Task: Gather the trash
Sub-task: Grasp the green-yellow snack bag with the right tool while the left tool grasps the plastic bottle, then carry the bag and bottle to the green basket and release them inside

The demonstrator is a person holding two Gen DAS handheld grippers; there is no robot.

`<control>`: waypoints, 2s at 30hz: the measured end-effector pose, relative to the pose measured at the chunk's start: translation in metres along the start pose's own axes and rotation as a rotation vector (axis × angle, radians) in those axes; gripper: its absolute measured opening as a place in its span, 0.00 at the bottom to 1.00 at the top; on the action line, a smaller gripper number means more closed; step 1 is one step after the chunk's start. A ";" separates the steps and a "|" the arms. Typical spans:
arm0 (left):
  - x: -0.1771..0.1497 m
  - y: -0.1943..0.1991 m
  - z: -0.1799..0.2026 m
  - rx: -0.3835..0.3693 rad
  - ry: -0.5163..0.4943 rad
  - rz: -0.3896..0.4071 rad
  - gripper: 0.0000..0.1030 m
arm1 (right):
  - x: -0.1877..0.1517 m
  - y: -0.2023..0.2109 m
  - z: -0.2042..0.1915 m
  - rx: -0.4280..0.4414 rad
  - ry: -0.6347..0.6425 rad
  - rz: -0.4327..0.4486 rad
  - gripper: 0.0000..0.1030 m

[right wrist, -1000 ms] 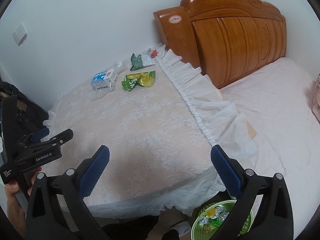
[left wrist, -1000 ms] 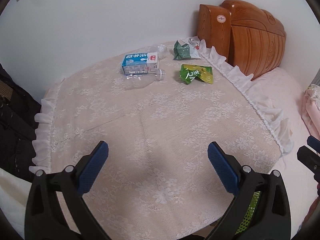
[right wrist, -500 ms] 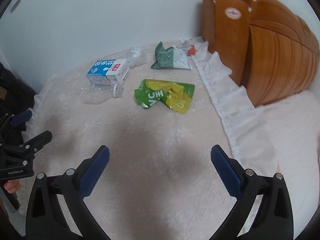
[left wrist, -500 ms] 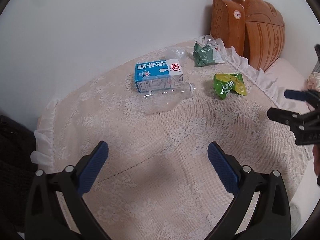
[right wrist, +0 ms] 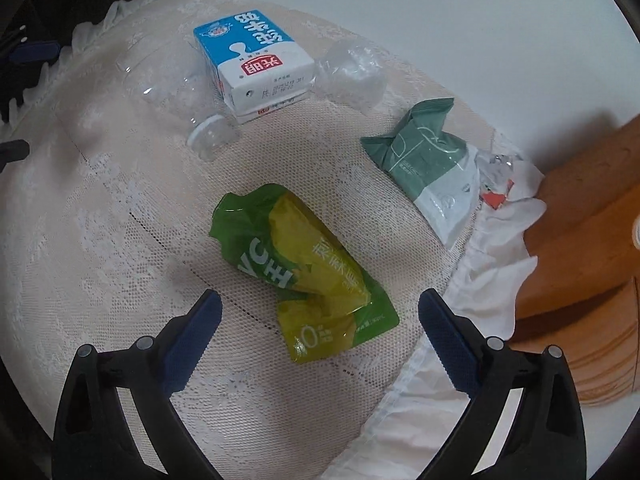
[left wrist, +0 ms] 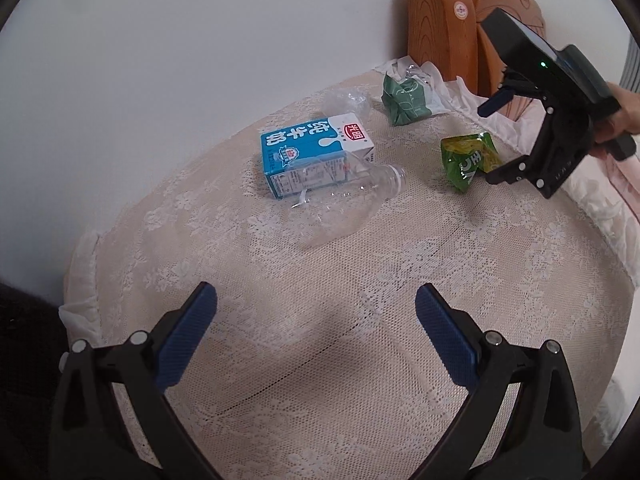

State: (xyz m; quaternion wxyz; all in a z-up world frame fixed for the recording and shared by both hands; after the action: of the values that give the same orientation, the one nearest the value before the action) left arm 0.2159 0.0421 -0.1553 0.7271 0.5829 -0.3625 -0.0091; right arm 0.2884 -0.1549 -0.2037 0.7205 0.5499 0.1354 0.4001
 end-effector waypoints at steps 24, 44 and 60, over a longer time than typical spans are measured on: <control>0.055 -0.022 0.003 -0.059 -0.427 0.004 0.92 | -0.007 0.001 0.002 0.286 -0.375 0.037 0.48; 0.059 -0.097 0.001 -0.147 -0.553 -0.142 0.81 | -0.123 0.052 -0.062 0.611 -1.052 0.247 0.48; 0.022 -0.042 0.023 -0.119 -0.223 -0.036 0.71 | -0.157 0.077 -0.098 0.587 -1.237 0.265 0.48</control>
State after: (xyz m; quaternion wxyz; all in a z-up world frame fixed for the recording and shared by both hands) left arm 0.2371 -0.0007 -0.1785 0.7155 0.5403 -0.4294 -0.1082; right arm 0.0925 -0.1957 -0.2077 0.4319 0.8608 -0.2655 0.0446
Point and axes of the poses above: each gripper's, at about its wrist camera, not at the fingertips, and y roughly against the way its jaws point, z to its right, x to its top, the point moved 3 cm from there along -y, roughly the way its jaws point, and after that the axes turned 13 degrees about -x, right-handed, at the moved point
